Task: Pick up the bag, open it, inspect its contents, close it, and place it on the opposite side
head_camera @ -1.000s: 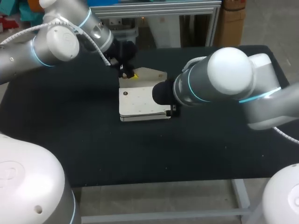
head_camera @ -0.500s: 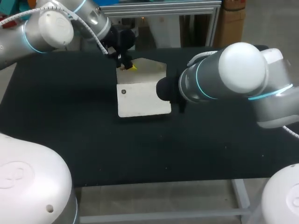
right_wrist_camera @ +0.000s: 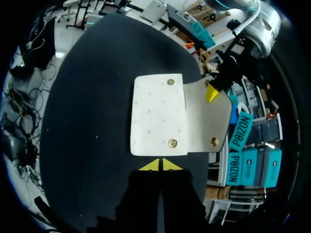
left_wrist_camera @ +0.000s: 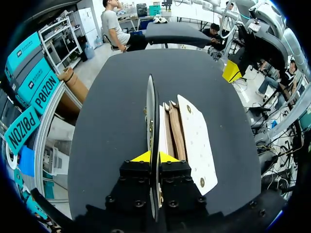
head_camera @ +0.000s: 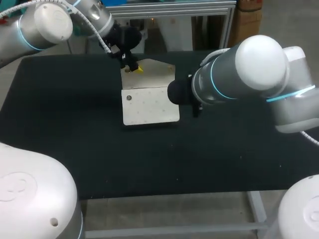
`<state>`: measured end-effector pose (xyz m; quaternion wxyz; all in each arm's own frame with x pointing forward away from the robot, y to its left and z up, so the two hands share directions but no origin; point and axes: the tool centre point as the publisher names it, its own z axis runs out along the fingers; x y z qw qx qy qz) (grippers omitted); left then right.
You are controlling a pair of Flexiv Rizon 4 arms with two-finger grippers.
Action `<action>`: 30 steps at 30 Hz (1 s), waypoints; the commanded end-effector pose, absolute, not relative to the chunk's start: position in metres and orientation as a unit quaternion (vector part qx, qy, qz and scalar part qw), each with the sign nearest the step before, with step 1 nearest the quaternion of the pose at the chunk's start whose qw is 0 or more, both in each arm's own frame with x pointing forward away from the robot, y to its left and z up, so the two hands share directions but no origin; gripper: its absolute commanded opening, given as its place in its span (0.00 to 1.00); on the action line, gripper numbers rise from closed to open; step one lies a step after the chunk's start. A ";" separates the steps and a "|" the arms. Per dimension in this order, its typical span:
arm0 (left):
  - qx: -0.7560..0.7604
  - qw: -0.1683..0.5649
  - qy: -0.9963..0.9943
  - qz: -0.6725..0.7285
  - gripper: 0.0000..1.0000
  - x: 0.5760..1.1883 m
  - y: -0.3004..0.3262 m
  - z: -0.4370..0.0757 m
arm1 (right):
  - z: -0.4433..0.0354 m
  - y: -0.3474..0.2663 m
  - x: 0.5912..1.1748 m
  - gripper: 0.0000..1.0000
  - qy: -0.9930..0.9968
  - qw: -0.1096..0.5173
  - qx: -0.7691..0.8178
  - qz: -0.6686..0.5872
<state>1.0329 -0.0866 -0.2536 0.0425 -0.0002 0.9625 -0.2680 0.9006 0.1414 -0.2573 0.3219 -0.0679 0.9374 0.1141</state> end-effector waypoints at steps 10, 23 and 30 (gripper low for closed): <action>-0.013 0.073 0.967 -0.243 0.00 1.024 -0.103 -0.233 | -0.257 0.141 0.900 0.00 0.938 0.322 -0.068 0.113; 0.005 0.105 0.967 -0.234 0.00 0.997 -0.116 -0.215 | -0.255 0.136 0.921 0.00 0.934 0.334 -0.073 0.101; 0.004 0.107 0.965 -0.241 0.00 0.992 -0.116 -0.216 | -0.251 0.141 0.944 0.00 0.927 0.350 -0.085 0.105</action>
